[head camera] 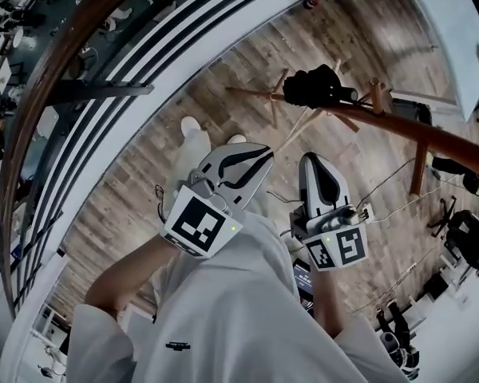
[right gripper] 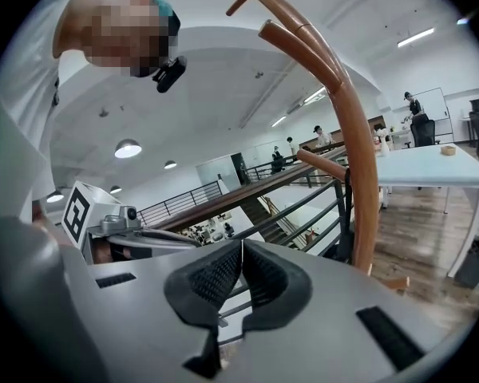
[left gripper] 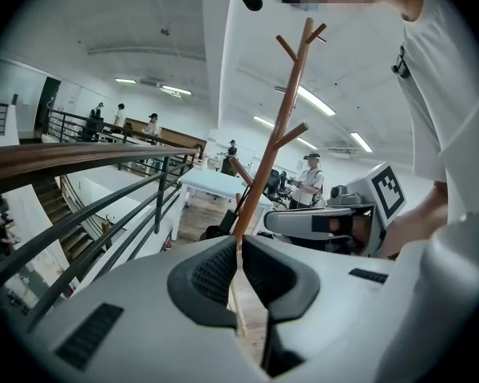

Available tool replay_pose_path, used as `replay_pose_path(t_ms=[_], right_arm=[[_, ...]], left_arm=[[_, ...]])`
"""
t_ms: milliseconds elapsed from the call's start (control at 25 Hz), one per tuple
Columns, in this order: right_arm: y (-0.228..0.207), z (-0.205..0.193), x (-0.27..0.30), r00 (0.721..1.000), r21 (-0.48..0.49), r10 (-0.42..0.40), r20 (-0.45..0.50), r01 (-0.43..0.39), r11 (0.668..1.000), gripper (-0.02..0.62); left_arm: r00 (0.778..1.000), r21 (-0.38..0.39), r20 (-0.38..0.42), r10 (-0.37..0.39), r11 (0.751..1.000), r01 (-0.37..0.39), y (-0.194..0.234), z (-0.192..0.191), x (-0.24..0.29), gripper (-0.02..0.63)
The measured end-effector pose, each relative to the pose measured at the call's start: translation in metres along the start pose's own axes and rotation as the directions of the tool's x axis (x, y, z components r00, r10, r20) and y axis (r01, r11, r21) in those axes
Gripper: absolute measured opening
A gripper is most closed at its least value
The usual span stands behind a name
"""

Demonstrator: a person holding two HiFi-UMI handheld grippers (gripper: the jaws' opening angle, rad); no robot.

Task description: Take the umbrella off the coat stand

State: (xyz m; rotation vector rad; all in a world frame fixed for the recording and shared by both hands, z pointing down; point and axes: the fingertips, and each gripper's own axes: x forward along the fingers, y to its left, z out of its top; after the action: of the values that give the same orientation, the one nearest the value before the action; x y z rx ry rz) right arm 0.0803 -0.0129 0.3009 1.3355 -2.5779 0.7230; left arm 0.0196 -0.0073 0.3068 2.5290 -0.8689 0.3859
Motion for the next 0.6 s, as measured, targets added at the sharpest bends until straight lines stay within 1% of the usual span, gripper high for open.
replay_pose_path(t_ms=[160, 280, 400, 600], right_arm=[[-0.008, -0.009, 0.005, 1.0, 0.0, 0.002, -0.004, -0.002, 1.0, 0.037], [-0.012, -0.014, 0.01, 1.0, -0.01, 0.004, 0.004, -0.003, 1.0, 0.037], [-0.017, -0.021, 0.017, 1.0, -0.007, 0.001, 0.005, -0.001, 1.0, 0.037], [-0.023, -0.037, 0.026, 1.0, 0.001, -0.004, -0.01, 0.004, 1.0, 0.037]], left_arm=[[1.0, 0.022, -0.011, -0.005, 1.0, 0.005, 0.01, -0.01, 0.011, 0.037], [1.0, 0.038, 0.003, 0.012, 0.999, -0.012, 0.021, -0.015, 0.019, 0.037], [0.999, 0.036, 0.027, 0.028, 0.999, -0.029, 0.031, -0.02, 0.028, 0.037], [0.999, 0.037, 0.028, 0.032, 0.999, -0.033, 0.041, -0.031, 0.04, 0.037]])
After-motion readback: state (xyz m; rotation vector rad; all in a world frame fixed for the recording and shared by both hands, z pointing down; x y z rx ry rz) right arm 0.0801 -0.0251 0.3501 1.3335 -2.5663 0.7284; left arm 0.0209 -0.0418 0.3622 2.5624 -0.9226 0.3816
